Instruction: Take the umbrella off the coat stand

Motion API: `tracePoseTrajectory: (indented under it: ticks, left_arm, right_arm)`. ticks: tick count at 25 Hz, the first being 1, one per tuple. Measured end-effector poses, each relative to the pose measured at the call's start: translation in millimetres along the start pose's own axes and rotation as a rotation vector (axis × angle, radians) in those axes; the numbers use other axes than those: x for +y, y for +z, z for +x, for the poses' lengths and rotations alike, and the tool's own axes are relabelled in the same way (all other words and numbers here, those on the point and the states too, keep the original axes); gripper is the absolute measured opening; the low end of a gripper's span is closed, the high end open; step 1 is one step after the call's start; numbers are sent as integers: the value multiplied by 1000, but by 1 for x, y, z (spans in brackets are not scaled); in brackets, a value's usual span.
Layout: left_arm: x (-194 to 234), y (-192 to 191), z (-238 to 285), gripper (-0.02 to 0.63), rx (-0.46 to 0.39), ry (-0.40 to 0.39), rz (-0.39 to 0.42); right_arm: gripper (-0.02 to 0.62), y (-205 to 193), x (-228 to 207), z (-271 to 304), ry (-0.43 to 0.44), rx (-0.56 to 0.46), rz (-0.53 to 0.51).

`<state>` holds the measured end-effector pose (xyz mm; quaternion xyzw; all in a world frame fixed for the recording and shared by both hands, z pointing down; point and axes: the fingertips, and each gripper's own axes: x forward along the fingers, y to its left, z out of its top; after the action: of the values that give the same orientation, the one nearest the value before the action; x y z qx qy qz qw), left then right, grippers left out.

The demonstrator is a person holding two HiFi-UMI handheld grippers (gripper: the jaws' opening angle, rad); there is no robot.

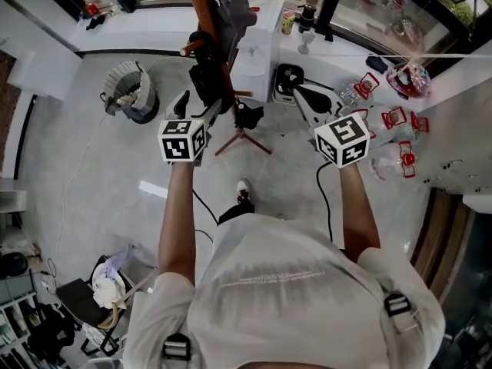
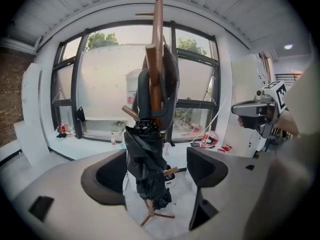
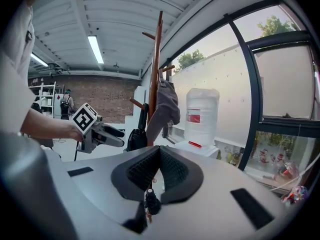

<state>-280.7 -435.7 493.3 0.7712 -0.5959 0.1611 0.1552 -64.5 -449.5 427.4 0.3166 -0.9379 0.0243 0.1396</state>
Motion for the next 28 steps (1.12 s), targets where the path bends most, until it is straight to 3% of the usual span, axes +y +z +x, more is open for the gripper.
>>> tracePoseTrajectory:
  ticks: [7, 18, 25, 28]
  left_arm:
    - [14, -15, 49, 408, 47, -87, -32]
    - [12, -35, 98, 430, 101, -200, -54]
    - [5, -44, 117, 425, 107, -204, -111]
    - [6, -43, 119, 379, 87, -191, -114]
  right_arm:
    - [15, -17, -10, 28, -47, 72, 91]
    - [16, -35, -14, 55, -79, 138, 135]
    - [15, -58, 1, 63, -52, 187, 165]
    - [15, -58, -8, 63, -71, 180, 181]
